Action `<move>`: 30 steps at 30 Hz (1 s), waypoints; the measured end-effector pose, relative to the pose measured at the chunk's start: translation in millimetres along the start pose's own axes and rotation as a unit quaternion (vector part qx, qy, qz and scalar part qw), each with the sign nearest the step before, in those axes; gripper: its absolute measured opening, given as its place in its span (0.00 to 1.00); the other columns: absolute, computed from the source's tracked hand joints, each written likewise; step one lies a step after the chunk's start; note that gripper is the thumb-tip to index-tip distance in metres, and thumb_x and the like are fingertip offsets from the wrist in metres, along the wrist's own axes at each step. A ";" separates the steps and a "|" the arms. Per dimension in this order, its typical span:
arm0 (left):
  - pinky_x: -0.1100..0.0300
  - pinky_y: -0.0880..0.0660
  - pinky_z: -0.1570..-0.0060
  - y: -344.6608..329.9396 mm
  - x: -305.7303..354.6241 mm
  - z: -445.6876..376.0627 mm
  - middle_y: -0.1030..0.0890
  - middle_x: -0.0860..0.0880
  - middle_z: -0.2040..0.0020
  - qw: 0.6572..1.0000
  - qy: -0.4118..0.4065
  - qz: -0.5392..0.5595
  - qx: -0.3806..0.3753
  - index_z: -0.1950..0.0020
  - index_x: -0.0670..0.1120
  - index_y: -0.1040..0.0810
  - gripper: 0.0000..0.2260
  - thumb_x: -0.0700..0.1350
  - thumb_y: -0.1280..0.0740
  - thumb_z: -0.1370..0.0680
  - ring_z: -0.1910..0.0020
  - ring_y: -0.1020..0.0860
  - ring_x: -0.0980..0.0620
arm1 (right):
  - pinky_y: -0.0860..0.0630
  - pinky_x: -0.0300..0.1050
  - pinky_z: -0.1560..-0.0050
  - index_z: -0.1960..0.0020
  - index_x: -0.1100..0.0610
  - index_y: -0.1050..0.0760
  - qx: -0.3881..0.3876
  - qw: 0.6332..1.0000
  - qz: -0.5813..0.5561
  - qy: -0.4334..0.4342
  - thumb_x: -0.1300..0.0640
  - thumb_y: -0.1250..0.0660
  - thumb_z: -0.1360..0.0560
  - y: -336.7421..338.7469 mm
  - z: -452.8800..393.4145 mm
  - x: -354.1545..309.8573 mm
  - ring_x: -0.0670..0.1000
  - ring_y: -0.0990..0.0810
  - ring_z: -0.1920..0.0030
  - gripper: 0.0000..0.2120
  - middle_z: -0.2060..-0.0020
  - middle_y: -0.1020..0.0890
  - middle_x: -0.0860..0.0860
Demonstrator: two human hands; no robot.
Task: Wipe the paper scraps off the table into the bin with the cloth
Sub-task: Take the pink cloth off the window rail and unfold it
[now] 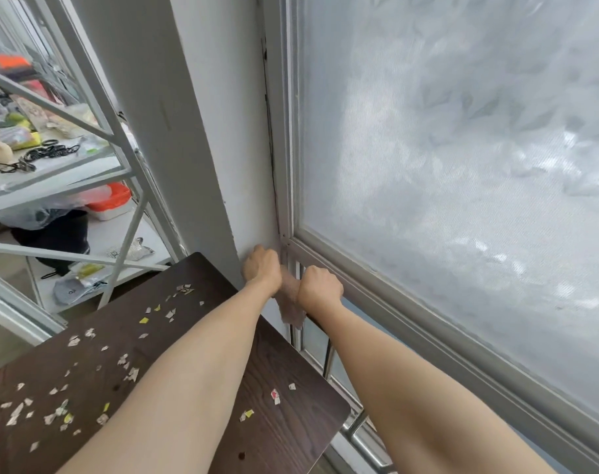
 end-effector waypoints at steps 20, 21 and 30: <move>0.56 0.40 0.27 91.2 -145.1 85.4 0.30 0.46 0.28 0.955 -0.006 0.291 -0.061 0.29 0.42 0.31 0.24 0.32 0.41 0.25 0.28 0.35 0.48 | 0.22 0.48 0.44 0.39 0.55 0.22 -0.036 0.960 -0.246 0.131 0.62 0.38 0.23 22.4 50.3 -96.8 0.57 0.20 0.42 0.15 0.40 0.19 0.57; 0.55 0.39 0.28 96.7 -155.7 91.5 0.31 0.45 0.28 0.953 0.000 0.299 -0.056 0.29 0.42 0.31 0.24 0.33 0.40 0.25 0.28 0.34 0.48 | 0.21 0.50 0.44 0.39 0.56 0.22 -0.041 0.958 -0.245 0.140 0.62 0.40 0.23 21.1 56.5 -106.3 0.58 0.20 0.43 0.15 0.41 0.19 0.57; 0.58 0.26 0.45 142.6 -234.3 133.3 0.37 0.41 0.35 0.975 -0.005 0.223 0.011 0.38 0.40 0.31 0.23 0.34 0.30 0.31 0.38 0.31 0.45 | 0.30 0.40 0.61 0.55 0.61 0.28 -0.029 0.968 -0.133 0.213 0.63 0.38 0.31 13.6 104.1 -193.0 0.56 0.29 0.54 0.05 0.54 0.24 0.60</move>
Point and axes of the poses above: each hand's wrist, its own z-axis away from the middle knuckle, its own y-axis out of the back of the hand, x = y × z, the point moved 6 cm from there along -z, towards the middle knuckle
